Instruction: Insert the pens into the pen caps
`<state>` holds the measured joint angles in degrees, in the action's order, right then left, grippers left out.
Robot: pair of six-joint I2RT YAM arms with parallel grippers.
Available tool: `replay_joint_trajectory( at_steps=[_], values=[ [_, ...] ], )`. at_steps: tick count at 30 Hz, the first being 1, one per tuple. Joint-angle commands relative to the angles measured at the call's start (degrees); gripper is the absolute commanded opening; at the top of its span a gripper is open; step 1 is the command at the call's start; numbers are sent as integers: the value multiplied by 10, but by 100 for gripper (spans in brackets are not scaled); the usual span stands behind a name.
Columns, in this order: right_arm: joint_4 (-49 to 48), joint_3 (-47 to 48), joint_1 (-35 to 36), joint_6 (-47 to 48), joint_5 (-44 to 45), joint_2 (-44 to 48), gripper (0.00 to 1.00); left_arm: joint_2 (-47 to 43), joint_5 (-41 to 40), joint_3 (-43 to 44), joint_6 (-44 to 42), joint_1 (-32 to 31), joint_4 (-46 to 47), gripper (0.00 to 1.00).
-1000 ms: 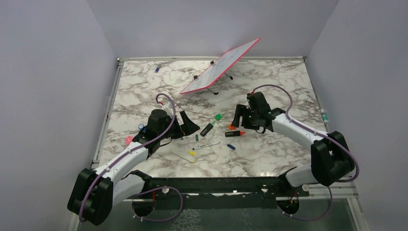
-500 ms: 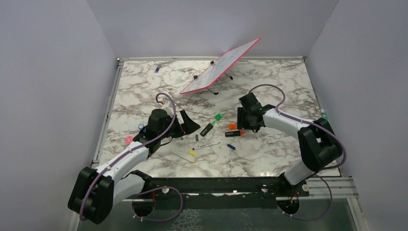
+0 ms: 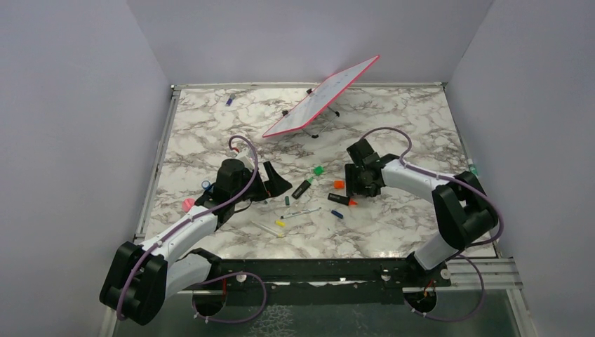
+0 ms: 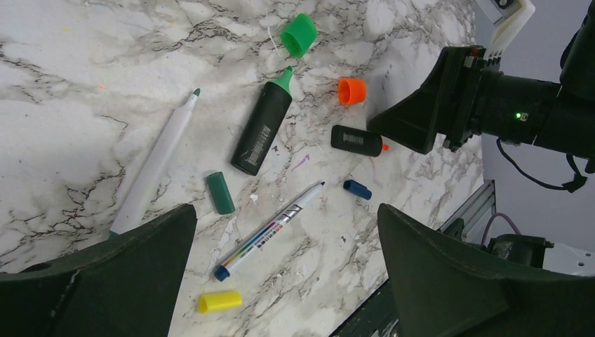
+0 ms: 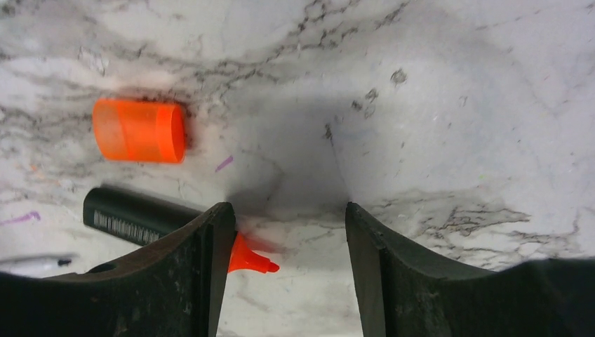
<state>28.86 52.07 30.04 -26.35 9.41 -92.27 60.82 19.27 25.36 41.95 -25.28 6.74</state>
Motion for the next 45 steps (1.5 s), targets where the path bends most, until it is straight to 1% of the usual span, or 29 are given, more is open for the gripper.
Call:
replay_joint_trajectory(
  at_steps=[1, 5, 7, 13, 17, 24, 32, 37, 40, 45],
  values=[
    [41, -15, 5, 17, -54, 42, 65, -5, -7, 9, -16, -4, 1, 99],
    [59, -5, 5, 24, -31, 78, 66, -13, -17, 12, -23, -4, -13, 99],
    [66, 4, 5, 30, -34, 89, 67, -20, -26, 13, -26, -4, -21, 99],
    [42, -4, 13, 61, -113, 99, 67, -38, -47, 17, -33, -4, -44, 99],
    [28, -12, 33, 72, -134, 85, 67, -47, -54, 19, -33, -4, -56, 99],
    [31, 11, 57, 109, -126, 38, 67, -55, -63, 25, -33, -4, -67, 99],
    [33, 31, 74, 147, -107, -5, 67, -36, -57, 45, -39, -4, -81, 99],
    [26, 41, 77, 175, -119, -23, 67, -19, -50, 62, -45, -4, -90, 99],
    [30, 48, 77, 186, -127, -33, 64, -12, -50, 70, -47, -4, -94, 99],
    [31, 47, 77, 196, -157, -34, 54, -3, -50, 76, -41, -4, -93, 99]
  ],
)
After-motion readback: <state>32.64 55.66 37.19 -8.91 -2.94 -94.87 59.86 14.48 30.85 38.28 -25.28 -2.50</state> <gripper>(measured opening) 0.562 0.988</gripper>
